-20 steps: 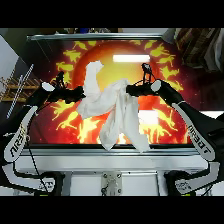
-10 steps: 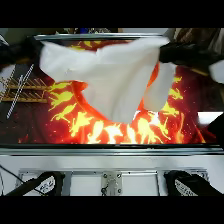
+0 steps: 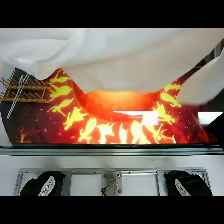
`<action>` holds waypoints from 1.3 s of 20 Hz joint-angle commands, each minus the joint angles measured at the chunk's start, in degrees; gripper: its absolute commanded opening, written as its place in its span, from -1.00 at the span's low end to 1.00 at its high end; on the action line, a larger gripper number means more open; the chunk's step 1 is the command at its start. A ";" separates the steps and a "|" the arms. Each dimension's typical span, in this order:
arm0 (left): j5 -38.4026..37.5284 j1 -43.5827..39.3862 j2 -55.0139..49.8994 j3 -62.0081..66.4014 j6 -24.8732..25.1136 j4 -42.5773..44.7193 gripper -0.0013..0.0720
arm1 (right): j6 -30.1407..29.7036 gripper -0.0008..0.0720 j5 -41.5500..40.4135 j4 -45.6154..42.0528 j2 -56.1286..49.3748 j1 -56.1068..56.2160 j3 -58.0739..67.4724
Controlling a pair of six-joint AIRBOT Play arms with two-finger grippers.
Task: Fold the clothes and pants, and hang the long-sleeved shirts on hangers.
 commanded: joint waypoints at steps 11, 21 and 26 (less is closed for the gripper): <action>-18.10 -10.69 -24.85 -8.07 -11.69 21.35 -0.92 | 5.79 -0.89 17.77 -11.96 -28.96 -0.04 0.02; -4.63 -19.56 -13.18 -46.53 -11.78 20.55 -0.92 | 5.49 0.84 28.20 -18.27 -30.23 -0.26 -9.05; -3.30 -20.26 -14.14 -46.56 -11.76 20.65 -0.92 | 4.55 0.84 26.80 -14.08 -28.48 8.17 -9.09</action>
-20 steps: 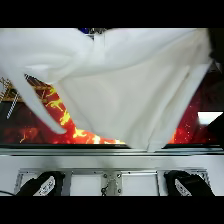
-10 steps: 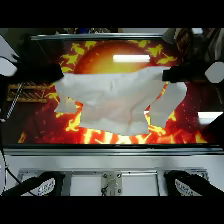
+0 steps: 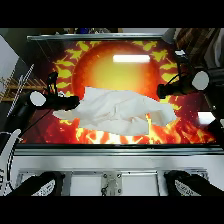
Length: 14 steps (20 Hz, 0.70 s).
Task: Fold the clothes and pants, and hang the long-sleeved shirts on hangers.
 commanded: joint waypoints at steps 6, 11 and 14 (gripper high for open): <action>1.66 2.78 -1.66 -1.27 -0.07 0.28 -0.92 | 4.37 0.84 -10.43 -5.03 -10.58 26.23 -0.17; 1.73 4.37 -1.66 -1.27 -0.07 0.31 -0.92 | 16.52 0.84 -11.17 -17.16 -25.86 34.45 7.19; 1.73 4.35 -1.66 -1.27 -0.07 0.26 -0.92 | 20.68 0.84 -5.09 -24.70 -32.72 35.76 13.49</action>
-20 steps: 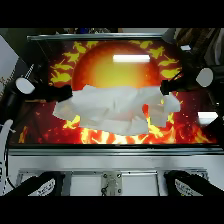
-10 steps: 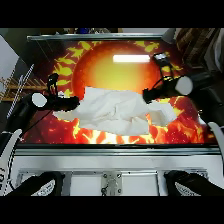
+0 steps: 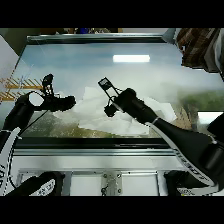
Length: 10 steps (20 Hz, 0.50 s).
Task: Fold the clothes and pants, and hang the long-sleeved shirts on hangers.
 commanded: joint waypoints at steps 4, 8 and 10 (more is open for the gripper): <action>-0.09 0.28 -0.04 -0.02 0.13 -0.04 -0.92 | 6.43 0.84 9.07 -14.32 -11.85 2.40 8.90; -0.11 0.28 -0.04 -0.04 0.13 -0.02 -0.92 | 7.87 0.83 10.54 -17.70 -12.66 2.38 8.90; -0.15 0.28 -0.04 -0.04 0.13 -0.02 -0.92 | 7.85 0.83 13.18 -18.14 -13.38 2.19 8.90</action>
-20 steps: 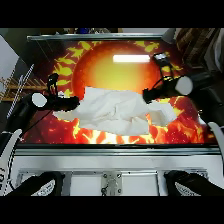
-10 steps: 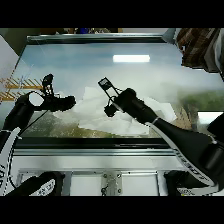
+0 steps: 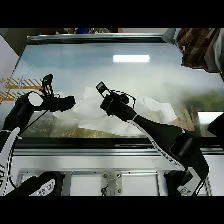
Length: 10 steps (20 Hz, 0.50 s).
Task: Fold the clothes and pants, and hang the long-sleeved shirts on hangers.
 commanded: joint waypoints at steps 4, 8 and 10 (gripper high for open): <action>-0.09 0.07 -0.02 -0.02 -0.09 0.04 -0.92 | 0.70 -0.01 5.55 -2.47 -1.97 -0.26 0.39; -0.11 0.07 -0.02 -0.02 -0.07 0.07 -0.92 | 0.72 -0.38 2.49 -2.43 -1.84 -0.17 0.52; 0.00 0.09 -0.02 0.02 -0.07 0.09 -0.92 | 0.72 -0.88 2.49 -2.43 -0.33 -0.24 0.70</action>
